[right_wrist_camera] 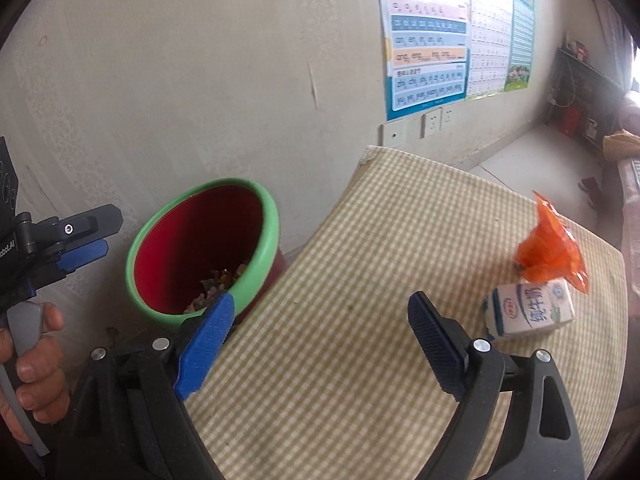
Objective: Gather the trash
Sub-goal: 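Move both open tools back to the orange bag and milk carton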
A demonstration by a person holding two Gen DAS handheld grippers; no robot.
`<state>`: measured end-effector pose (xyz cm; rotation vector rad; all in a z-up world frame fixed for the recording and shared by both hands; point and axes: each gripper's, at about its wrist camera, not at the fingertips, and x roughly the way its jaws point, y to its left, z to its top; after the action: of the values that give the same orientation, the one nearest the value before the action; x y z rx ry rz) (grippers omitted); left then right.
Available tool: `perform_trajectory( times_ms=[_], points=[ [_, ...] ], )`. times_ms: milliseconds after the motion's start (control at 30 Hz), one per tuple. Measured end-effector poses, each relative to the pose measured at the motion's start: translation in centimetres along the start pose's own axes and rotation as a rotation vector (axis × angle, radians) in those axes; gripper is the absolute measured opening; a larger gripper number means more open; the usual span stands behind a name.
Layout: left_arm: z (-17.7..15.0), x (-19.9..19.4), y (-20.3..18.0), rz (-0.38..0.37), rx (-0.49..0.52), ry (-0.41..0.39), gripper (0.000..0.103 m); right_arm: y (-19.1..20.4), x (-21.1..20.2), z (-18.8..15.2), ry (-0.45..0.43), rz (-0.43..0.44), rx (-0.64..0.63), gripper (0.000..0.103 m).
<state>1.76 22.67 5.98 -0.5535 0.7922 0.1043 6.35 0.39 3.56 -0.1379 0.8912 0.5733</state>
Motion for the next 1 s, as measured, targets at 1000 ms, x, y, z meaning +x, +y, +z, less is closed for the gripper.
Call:
perform_trajectory(
  times_ms=[1000],
  points=[
    [-2.0,7.7,-22.4,-0.175,0.330,0.160,0.097,-18.0,-7.0,-5.8,-0.079,-0.142,0.294,0.087]
  ],
)
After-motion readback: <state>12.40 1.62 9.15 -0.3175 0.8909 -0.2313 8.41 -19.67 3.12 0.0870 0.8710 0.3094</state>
